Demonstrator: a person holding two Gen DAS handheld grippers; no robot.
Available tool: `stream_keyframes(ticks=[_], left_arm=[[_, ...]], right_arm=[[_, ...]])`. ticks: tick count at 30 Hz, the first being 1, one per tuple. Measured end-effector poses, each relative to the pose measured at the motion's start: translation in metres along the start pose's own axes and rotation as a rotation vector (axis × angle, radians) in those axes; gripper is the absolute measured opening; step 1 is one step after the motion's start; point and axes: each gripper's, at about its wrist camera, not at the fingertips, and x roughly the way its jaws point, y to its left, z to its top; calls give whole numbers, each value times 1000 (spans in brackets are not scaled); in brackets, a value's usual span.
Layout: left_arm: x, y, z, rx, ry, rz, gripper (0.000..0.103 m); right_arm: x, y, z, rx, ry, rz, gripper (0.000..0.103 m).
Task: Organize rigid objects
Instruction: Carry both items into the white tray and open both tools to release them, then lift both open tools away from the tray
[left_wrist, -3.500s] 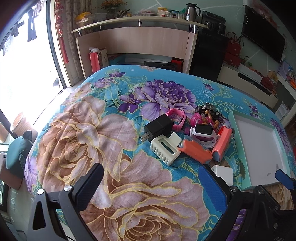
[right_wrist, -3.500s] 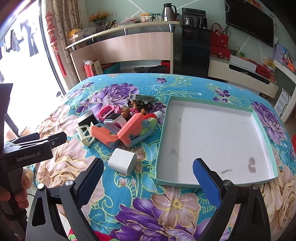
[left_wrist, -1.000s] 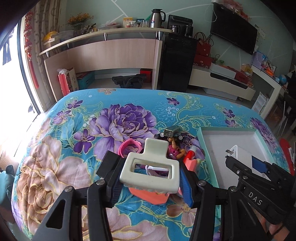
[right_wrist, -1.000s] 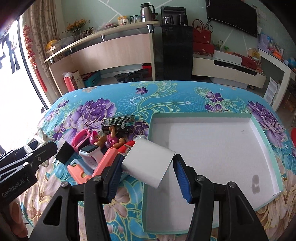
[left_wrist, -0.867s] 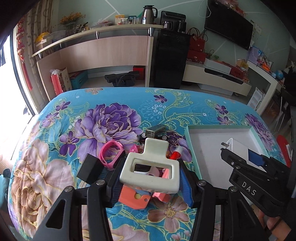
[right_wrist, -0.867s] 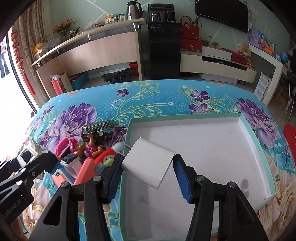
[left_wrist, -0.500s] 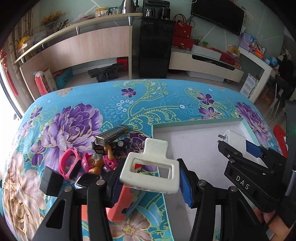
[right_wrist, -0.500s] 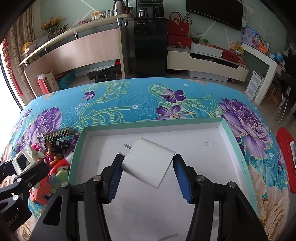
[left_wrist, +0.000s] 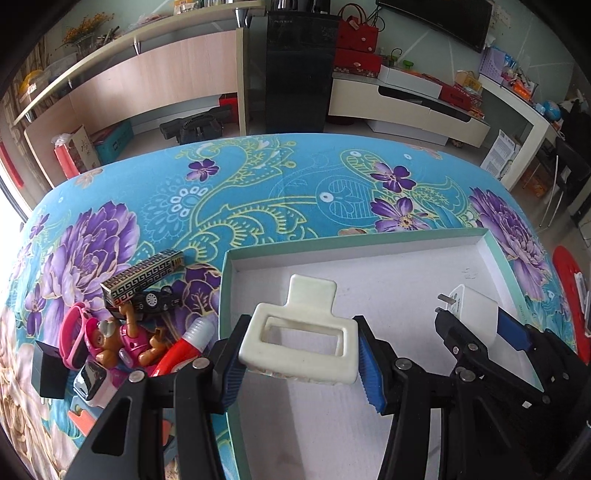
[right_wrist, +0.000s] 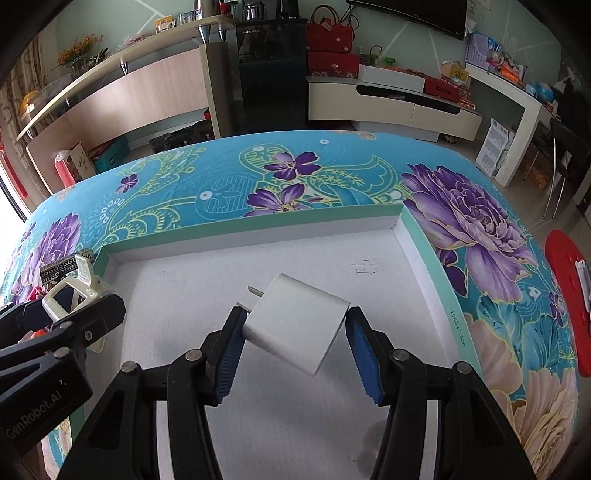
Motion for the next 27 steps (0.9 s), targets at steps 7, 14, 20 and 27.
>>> stream_keyframes(ticks=[7, 14, 20, 27], left_arm=[[9, -1, 2, -17, 15, 27, 57], [5, 4, 4, -55, 2, 43, 89], [-2, 15, 4, -97, -27, 91, 95], [-8, 31, -2, -156, -62, 147, 103]], right_arm=[[4, -9, -2, 27, 16, 10, 57], [0, -11, -1, 31, -6, 15, 57], [2, -11, -1, 19, -5, -6, 62], [-1, -15, 0, 29, -34, -12, 80]])
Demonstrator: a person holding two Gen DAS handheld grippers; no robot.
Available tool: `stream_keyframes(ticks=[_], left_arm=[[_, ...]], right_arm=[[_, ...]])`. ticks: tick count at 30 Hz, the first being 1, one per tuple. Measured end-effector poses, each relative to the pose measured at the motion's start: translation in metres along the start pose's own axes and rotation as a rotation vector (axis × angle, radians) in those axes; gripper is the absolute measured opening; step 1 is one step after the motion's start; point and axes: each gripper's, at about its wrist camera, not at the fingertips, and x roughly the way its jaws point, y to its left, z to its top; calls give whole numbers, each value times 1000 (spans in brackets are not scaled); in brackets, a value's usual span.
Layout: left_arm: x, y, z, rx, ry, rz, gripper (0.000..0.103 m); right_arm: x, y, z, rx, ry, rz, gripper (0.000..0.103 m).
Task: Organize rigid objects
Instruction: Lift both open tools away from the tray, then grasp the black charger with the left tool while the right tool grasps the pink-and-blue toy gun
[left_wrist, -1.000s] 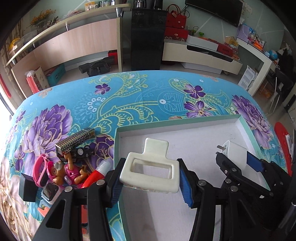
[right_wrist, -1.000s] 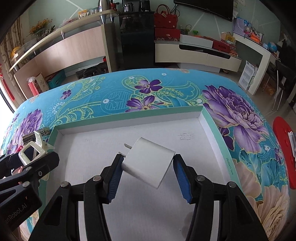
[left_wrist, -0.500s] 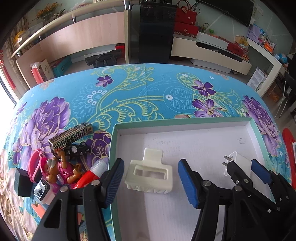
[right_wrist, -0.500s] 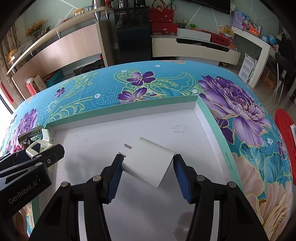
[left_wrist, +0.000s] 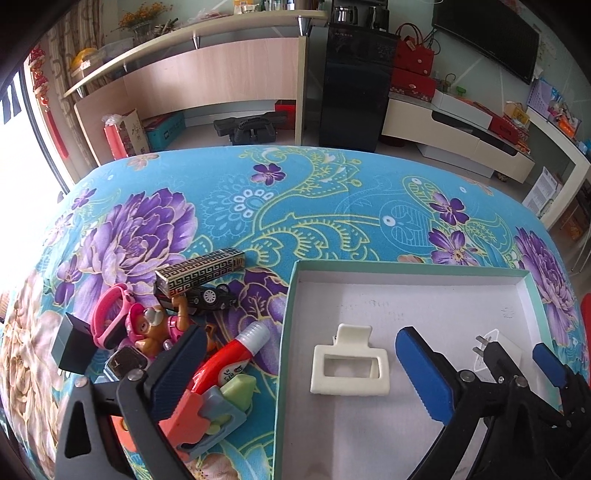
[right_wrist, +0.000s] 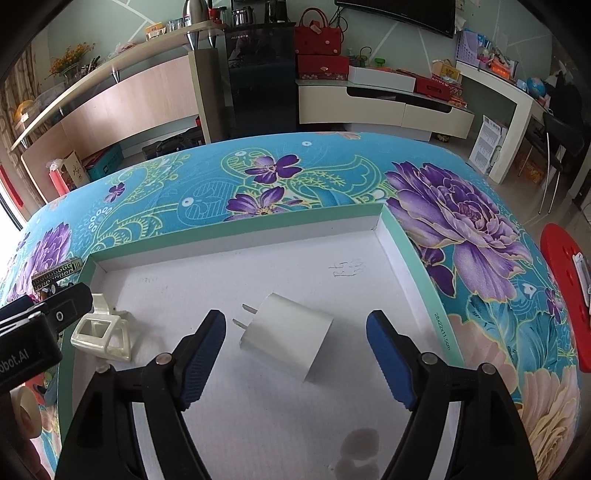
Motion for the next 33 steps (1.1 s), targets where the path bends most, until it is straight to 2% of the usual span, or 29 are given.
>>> stream_keyframes(ticks=[2, 3, 4, 10, 13, 19, 24, 28, 33], left_arm=[[-1, 6, -1, -21, -8, 6, 103], [-3, 10, -2, -35, -15, 11, 103], [-4, 14, -2, -51, -23, 20, 103], [-8, 45, -11, -168, -58, 72, 103], [-7, 55, -16, -202, -54, 72, 103], [-11, 64, -21, -219, -73, 56, 103], [-25, 74, -22, -228, -116, 60, 103], [-36, 87, -20, -237, -162, 94, 103], [-49, 106, -19, -272, -210, 100, 103]], right_arm=[[-1, 0, 1, -4, -9, 2, 85], [0, 0, 1, -6, -12, -3, 93], [0, 1, 1, -11, -17, -9, 96], [3, 4, 0, -26, -8, -26, 96], [2, 6, 1, -25, -17, -24, 96], [-8, 10, 5, 27, -80, 48, 96], [-13, 17, 8, 38, -127, 21, 96], [-13, 18, 10, 64, -135, 42, 96], [-18, 30, 10, 53, -172, 46, 96]])
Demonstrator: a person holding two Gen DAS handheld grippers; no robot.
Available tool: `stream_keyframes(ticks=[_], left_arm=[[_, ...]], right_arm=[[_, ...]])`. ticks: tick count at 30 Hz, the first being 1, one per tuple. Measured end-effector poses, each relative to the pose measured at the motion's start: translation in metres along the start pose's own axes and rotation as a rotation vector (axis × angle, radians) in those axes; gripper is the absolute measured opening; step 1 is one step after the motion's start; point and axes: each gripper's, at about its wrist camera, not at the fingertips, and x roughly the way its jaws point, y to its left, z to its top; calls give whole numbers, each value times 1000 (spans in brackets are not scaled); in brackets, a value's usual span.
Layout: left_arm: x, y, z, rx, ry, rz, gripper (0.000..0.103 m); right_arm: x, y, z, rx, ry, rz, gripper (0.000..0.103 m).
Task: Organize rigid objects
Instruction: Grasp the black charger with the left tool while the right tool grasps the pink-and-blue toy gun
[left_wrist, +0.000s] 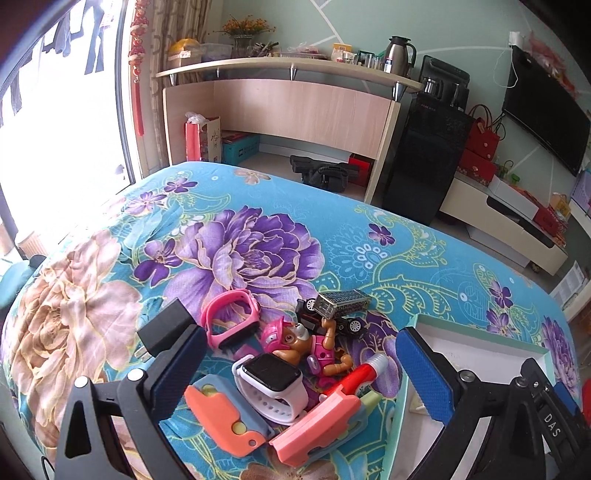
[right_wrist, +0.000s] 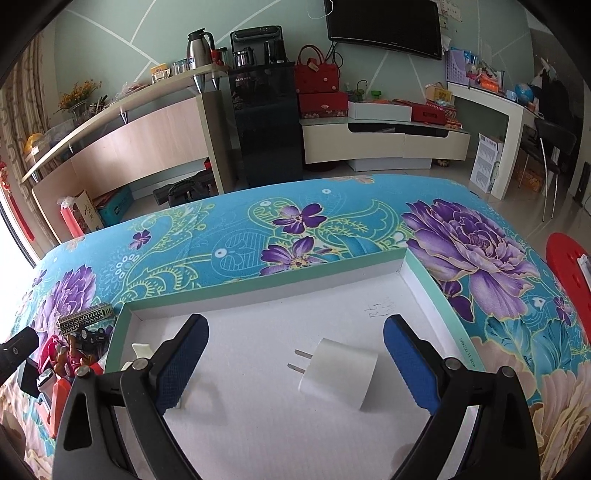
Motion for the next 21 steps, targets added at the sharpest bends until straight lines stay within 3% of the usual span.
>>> stream_keyframes(ticks=[13, 21], left_arm=[[-11, 67, 18, -70, -38, 38, 103], [-4, 118, 18, -155, 39, 65, 103]], right_arm=[[-5, 60, -5, -96, 38, 109, 96], [-17, 102, -15, -180, 87, 244, 96]])
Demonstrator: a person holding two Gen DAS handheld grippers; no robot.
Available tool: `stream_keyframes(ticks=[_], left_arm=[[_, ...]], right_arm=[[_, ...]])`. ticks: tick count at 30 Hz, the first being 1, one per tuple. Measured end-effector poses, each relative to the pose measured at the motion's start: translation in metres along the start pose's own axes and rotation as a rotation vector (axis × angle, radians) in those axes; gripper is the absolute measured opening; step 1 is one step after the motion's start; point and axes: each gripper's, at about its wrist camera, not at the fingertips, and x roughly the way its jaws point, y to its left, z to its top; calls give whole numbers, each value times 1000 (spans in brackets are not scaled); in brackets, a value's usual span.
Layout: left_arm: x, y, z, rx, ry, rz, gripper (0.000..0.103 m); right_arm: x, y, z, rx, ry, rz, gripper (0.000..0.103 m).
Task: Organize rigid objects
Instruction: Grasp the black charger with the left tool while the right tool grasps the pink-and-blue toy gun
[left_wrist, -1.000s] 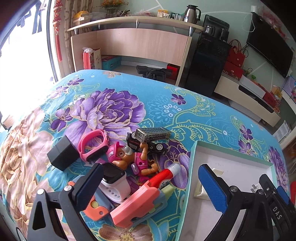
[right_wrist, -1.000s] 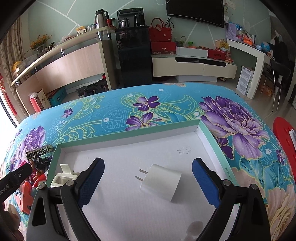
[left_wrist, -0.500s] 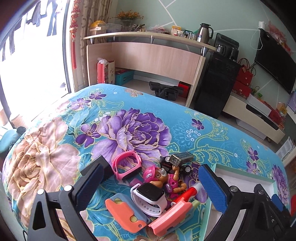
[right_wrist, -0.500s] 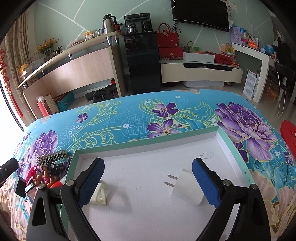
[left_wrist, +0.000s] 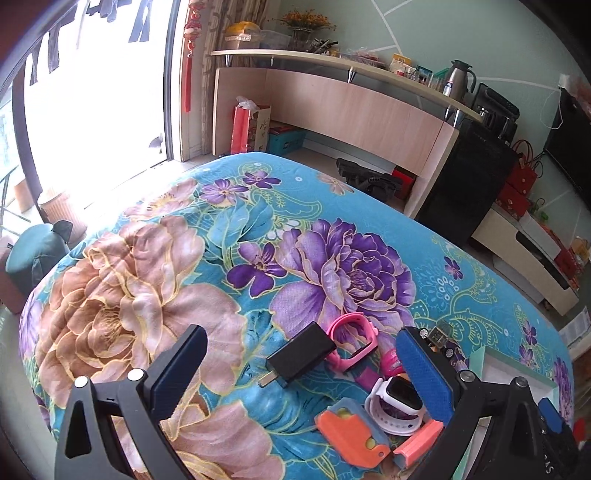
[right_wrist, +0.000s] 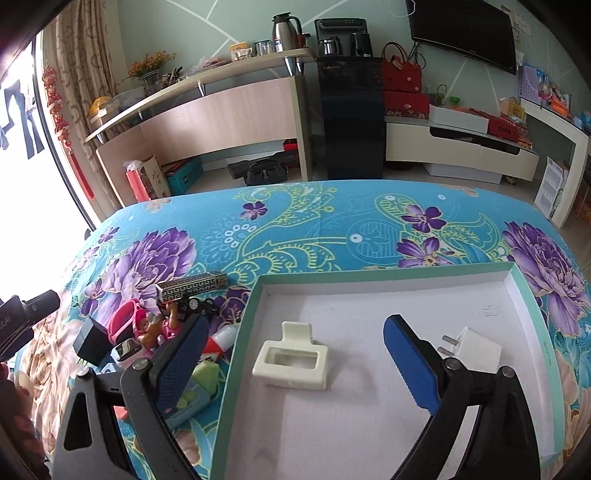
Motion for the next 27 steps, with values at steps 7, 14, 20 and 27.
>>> stream_keyframes(ticks=[7, 14, 20, 27], left_arm=[[21, 15, -6, 21, 105, 27, 103], [41, 8, -15, 86, 161, 39, 103], [50, 15, -17, 65, 167, 42, 103], [57, 9, -19, 76, 171, 17, 93]], right_arm=[[6, 40, -11, -115, 42, 63, 96], [12, 67, -26, -217, 101, 146, 96], [16, 78, -35, -281, 131, 185, 96], [20, 86, -41, -323, 161, 219, 79]])
